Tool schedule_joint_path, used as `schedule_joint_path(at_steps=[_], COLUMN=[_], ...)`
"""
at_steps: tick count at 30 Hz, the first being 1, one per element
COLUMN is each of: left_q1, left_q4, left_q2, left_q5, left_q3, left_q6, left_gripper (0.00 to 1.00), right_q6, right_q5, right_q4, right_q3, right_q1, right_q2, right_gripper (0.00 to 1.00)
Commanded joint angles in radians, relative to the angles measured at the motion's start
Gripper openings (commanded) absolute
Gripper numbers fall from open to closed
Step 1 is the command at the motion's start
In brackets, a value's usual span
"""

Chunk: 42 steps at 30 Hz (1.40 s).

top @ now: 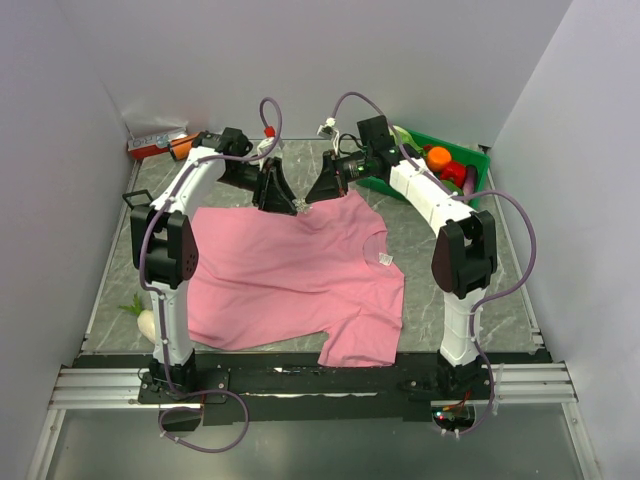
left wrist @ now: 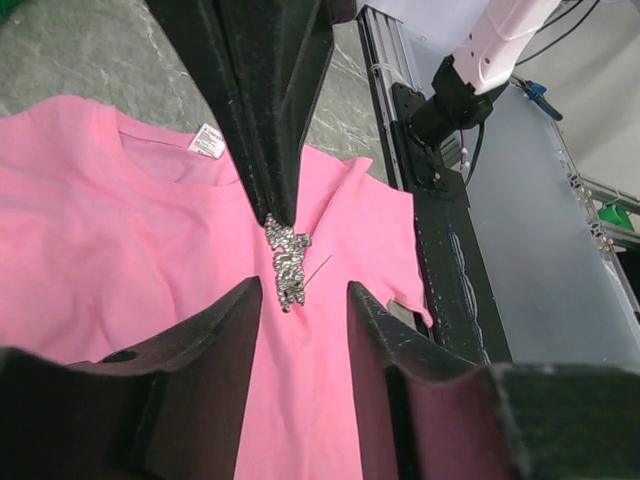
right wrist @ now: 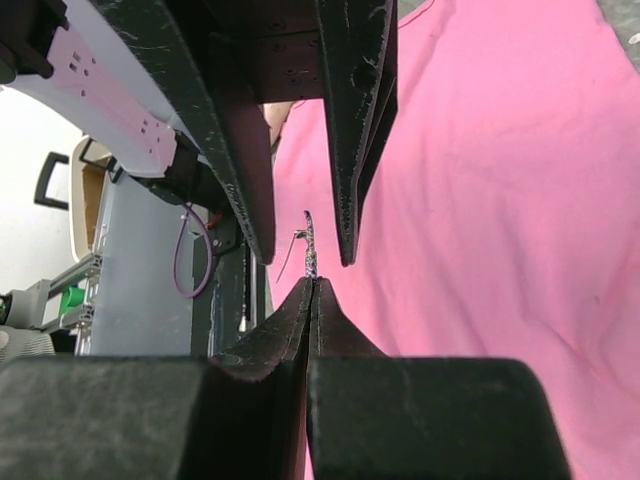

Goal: Remove the brooch from the garment

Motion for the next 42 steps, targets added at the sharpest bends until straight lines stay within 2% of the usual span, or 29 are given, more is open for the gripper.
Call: schedule_joint_path(at_steps=[1, 32, 38, 42], left_q1=[0.002, -0.005, -0.008, -0.018], left_q4=[-0.059, -0.025, 0.049, 0.165], left_q2=[-0.007, 0.012, 0.007, -0.017], left_q5=[0.042, 0.044, 0.009, -0.026], left_q3=[0.059, 0.065, 0.061, 0.018], left_q6=[0.108, 0.061, -0.013, -0.132], left_gripper=[0.47, 0.27, 0.24, 0.23], right_q6=[-0.031, -0.04, -0.028, -0.017], right_q5=[-0.003, 0.019, 0.017, 0.017], right_q4=[-0.011, -0.02, -0.011, -0.002], right_q3=[0.036, 0.049, 0.051, 0.054], right_q1=[0.011, 0.022, 0.024, 0.025], right_q2=[-0.046, -0.038, -0.038, -0.04], right_gripper=[0.0, 0.0, 0.0, 0.0])
